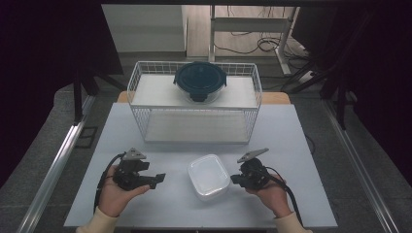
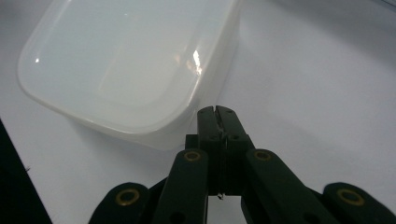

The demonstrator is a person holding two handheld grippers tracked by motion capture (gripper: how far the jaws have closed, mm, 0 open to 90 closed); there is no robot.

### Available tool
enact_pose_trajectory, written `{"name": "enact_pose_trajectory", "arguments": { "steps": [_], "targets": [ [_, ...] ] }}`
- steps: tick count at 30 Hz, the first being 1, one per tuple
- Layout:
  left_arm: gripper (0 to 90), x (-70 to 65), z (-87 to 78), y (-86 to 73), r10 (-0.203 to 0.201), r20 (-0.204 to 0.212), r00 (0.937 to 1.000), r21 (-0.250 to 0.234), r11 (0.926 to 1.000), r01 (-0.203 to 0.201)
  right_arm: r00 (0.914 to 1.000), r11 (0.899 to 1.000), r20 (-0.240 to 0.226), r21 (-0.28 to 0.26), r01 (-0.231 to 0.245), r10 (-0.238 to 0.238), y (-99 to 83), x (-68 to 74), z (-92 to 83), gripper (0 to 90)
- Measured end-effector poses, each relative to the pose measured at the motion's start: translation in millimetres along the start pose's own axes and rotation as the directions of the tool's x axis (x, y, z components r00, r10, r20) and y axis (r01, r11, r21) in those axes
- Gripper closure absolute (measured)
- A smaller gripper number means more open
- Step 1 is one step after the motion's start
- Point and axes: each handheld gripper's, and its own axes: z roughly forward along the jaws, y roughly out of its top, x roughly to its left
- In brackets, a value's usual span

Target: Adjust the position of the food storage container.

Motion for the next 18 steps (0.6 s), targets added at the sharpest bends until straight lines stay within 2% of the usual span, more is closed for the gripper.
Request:
{"name": "enact_pose_trajectory", "arguments": {
  "steps": [14,18],
  "targets": [
    [25.2,0.9,3.5,-1.2,0.001,0.007,1.0000,0.010,0.9999,-0.001,0.9980,0.999,-0.056,0.023,0.031,-0.030,-0.2,22.5,6.8,89.6],
    [25.2,0.4,4.8,-1.4,0.002,0.010,0.9999,0.014,0.9999,-0.003,0.9957,0.998,-0.075,0.039,0.056,-0.053,0.7,32.1,11.9,89.5]
  ]
}}
